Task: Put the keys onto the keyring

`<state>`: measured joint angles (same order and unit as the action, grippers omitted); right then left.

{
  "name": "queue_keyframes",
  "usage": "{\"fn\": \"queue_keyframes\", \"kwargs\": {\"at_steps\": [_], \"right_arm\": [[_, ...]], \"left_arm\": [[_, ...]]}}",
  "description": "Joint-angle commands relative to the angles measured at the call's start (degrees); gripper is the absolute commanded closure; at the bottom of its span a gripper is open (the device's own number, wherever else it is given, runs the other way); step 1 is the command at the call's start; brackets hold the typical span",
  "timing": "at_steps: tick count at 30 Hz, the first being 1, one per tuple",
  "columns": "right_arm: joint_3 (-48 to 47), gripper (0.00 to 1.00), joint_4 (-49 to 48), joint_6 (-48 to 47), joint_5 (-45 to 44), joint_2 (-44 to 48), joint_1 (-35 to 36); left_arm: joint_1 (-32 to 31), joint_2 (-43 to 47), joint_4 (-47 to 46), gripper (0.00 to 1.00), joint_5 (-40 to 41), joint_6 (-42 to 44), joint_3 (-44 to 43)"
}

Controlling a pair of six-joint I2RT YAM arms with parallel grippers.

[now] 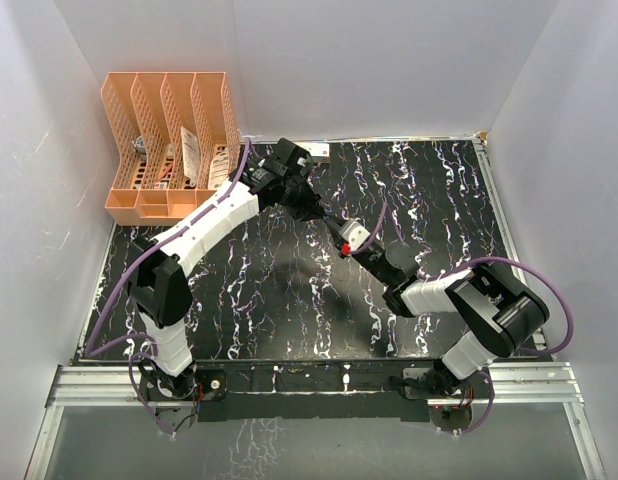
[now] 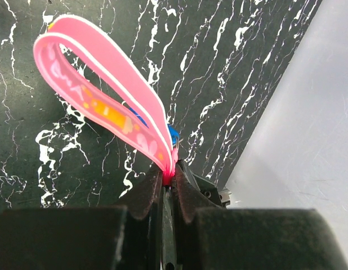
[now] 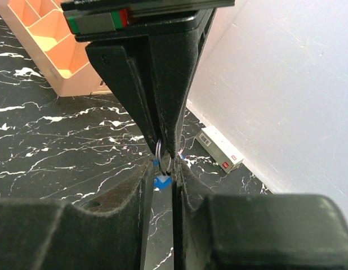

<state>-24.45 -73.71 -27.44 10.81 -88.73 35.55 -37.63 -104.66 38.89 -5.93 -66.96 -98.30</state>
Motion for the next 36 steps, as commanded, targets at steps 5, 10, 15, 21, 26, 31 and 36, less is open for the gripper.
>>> {"fn": "queue_keyframes", "kwargs": {"at_steps": [5,10,15,21,26,31,36], "right_arm": [[-2.2,0.87,-5.5,-0.8,-1.3,-1.0,-0.2],[-1.8,0.9,-6.9,-0.6,-1.6,-1.1,-0.2],[-1.6,0.9,-7.2,-0.6,-1.5,-1.0,-0.2],[-1.7,0.9,-7.5,-0.6,-1.1,-1.1,-0.2],[-1.7,0.95,-7.7,-0.5,-0.8,-1.3,-0.3],[-1.4,1.0,-7.9,-0.4,-0.9,-0.9,-0.3],[-1.2,1.0,-7.8,-0.4,-1.4,-0.4,-0.3]], "left_arm": [[-0.1,4.2,-0.6,1.0,-2.1,-0.6,0.2],[-0.1,4.2,-0.9,1.0,-2.6,-0.8,0.6],[-0.1,4.0,-1.4,1.0,-3.1,-1.1,1.0],[-0.1,3.7,-1.6,1.0,-3.4,-1.2,1.2],[-0.1,3.8,-1.8,1.0,-3.4,-1.3,1.7],[-0.1,4.0,-2.0,1.0,-3.9,-1.5,2.5],[-0.1,4.0,-2.6,1.0,-4.3,-1.6,3.1]]}}
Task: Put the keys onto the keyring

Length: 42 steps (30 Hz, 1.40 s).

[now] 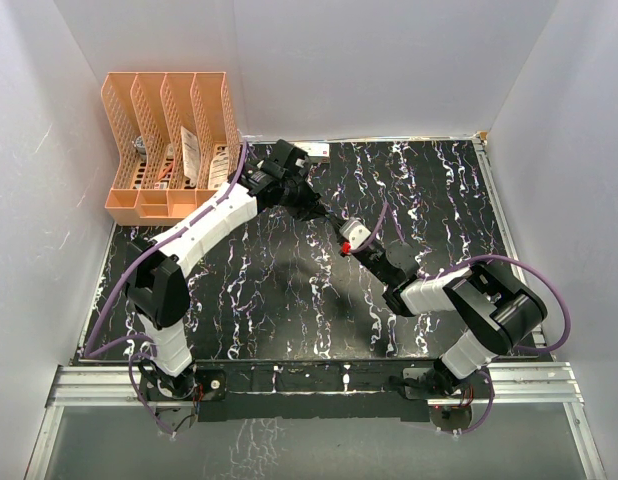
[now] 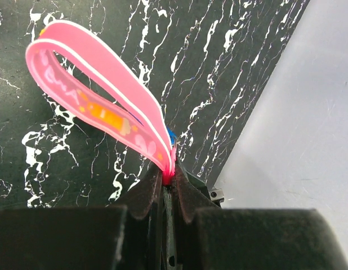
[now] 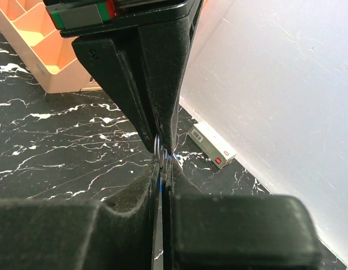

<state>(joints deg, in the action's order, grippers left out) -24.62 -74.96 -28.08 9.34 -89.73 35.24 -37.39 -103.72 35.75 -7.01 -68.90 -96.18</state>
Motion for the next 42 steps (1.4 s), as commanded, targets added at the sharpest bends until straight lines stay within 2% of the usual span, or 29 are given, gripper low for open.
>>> {"fn": "queue_keyframes", "kwargs": {"at_steps": [1,2,4,7,9,11,14,18,22,25,30,34,35,37,39,40,41,42], "right_arm": [[-1.1,1.0,-6.3,0.3,-0.1,0.8,0.0],[-1.2,1.0,-5.8,0.3,-0.4,1.0,0.0],[-1.4,1.0,-4.8,0.4,-0.8,1.4,-0.1],[-1.5,1.0,-4.0,0.8,-1.2,1.9,-0.1],[-1.5,1.0,-3.3,1.3,-1.8,2.4,-0.2],[-1.5,1.0,-2.3,2.1,-2.0,3.0,-0.4],[-1.6,1.0,-0.2,3.5,-2.3,4.2,-0.8],[-2.2,1.0,4.8,6.9,-2.4,7.2,-1.6],[-5.6,1.0,18.1,10.9,-3.2,12.2,-2.1],[-9.4,1.0,29.0,13.6,-3.4,15.9,-2.1],[-17.1,1.0,46.5,17.1,-3.6,18.6,-2.4],[-23.6,1.0,57.7,21.2,-3.2,18.6,-2.6],[-26.0,1.0,60.4,22.4,-3.3,18.3,-2.7],[-29.4,1.0,65.4,24.9,-4.0,17.4,-2.6],[-31.6,1.0,68.8,26.6,-4.1,16.7,-2.7],[-32.7,1.0,70.1,27.9,-4.7,16.4,-2.7],[-33.6,1.0,71.5,28.8,-4.9,16.0,-2.7],[-34.6,1.0,73.0,29.5,-4.8,15.7,-2.7]], "left_arm": [[-0.3,3.1,0.1,1.0,-3.3,0.6,1.2],[-0.3,3.1,-0.3,1.0,-3.5,0.9,1.3],[-0.3,3.1,-1.3,0.85,-4.0,1.6,1.5],[-0.2,3.2,-2.6,0.75,-4.4,2.3,1.8],[-0.2,3.2,-2.8,0.62,-4.0,2.7,1.9],[0.1,3.6,-3.4,0.56,-3.4,4.0,1.9],[0.6,4.7,-3.9,0.51,-1.1,5.9,2.2],[1.9,7.4,-6.7,0.5,3.4,8.8,4.2],[3.5,11.4,-12.7,0.52,8.3,12.2,9.8],[3.9,15.8,-20.4,0.6,12.9,14.6,16.8],[4.2,23.5,-34.5,0.84,18.5,18.4,29.3],[4.3,25.1,-43.1,0.84,15.7,22.3,34.5],[4.2,25.1,-45.2,0.79,14.6,23.0,35.5],[4.2,25.1,-47.7,0.4,12.9,22.7,36.5],[4.2,24.4,-48.4,0.3,11.9,22.7,36.7],[4.2,24.0,-48.8,0.2,11.1,22.8,36.8],[4.2,23.7,-49.3,0.06,10.7,23.4,36.8],[4.2,23.4,-50.0,0.02,10.0,23.7,36.9]]}}
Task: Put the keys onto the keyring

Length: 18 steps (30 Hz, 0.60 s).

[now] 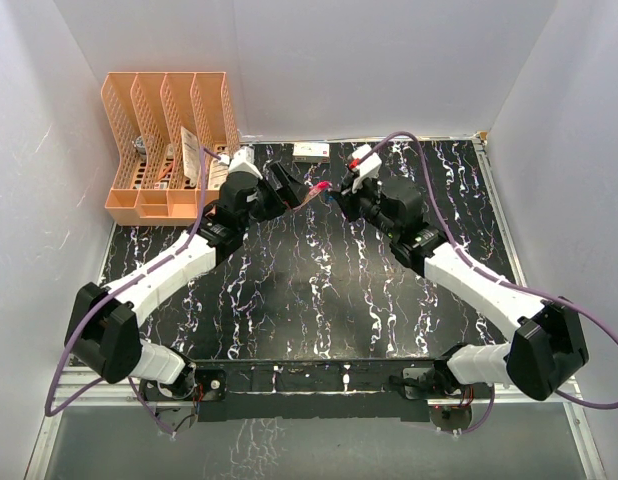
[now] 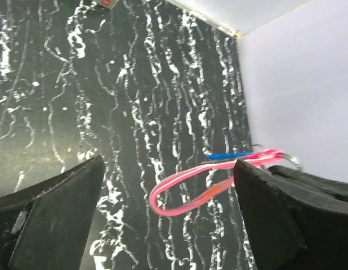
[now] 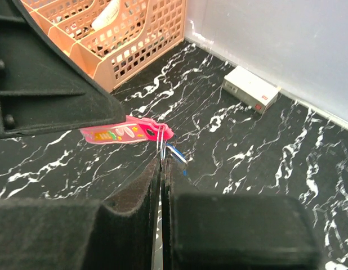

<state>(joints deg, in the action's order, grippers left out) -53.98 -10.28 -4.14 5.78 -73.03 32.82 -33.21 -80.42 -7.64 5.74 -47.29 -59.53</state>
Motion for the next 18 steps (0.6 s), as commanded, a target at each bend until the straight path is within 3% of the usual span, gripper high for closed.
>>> {"fn": "queue_keyframes", "kwargs": {"at_steps": [1,12,18], "right_arm": [[-6.1,1.0,9.5,6.3,-1.2,-1.4,-0.3],[-21.2,1.0,23.8,17.0,0.6,-8.4,-1.9],[-23.9,1.0,25.2,21.5,5.8,-9.9,-6.3]], "left_arm": [[0.0,-0.2,-7.7,0.01,-3.5,2.3,0.5],[-0.8,4.0,-31.2,0.04,0.3,4.5,14.4],[-1.0,7.5,-36.2,0.12,1.0,8.9,18.0]]}}
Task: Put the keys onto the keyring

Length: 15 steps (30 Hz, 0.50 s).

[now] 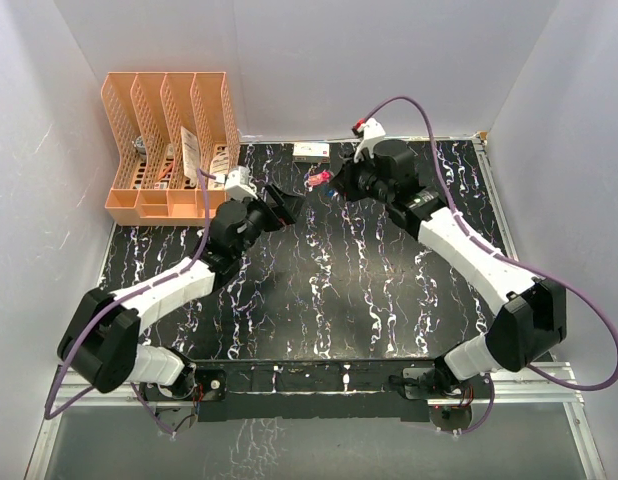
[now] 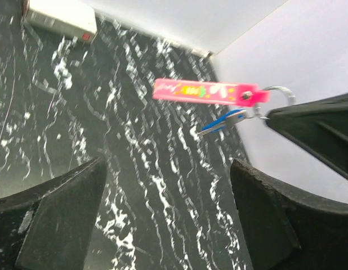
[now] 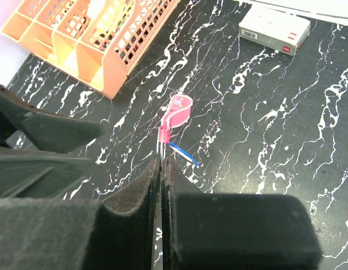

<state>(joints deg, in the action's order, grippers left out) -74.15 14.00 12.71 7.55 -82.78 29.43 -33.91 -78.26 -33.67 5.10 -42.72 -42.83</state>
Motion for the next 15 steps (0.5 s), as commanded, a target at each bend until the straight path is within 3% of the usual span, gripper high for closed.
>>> {"fn": "queue_keyframes", "kwargs": {"at_steps": [1,15], "right_arm": [[-4.0,1.0,0.9,5.3,5.4,-0.4,-3.7],[-8.0,1.0,4.4,9.1,15.5,-1.7,-6.7]], "left_arm": [[-0.4,5.7,-12.8,0.15,0.8,5.7,2.3],[-1.7,-1.8,-23.3,0.14,-17.8,32.1,2.0]]}}
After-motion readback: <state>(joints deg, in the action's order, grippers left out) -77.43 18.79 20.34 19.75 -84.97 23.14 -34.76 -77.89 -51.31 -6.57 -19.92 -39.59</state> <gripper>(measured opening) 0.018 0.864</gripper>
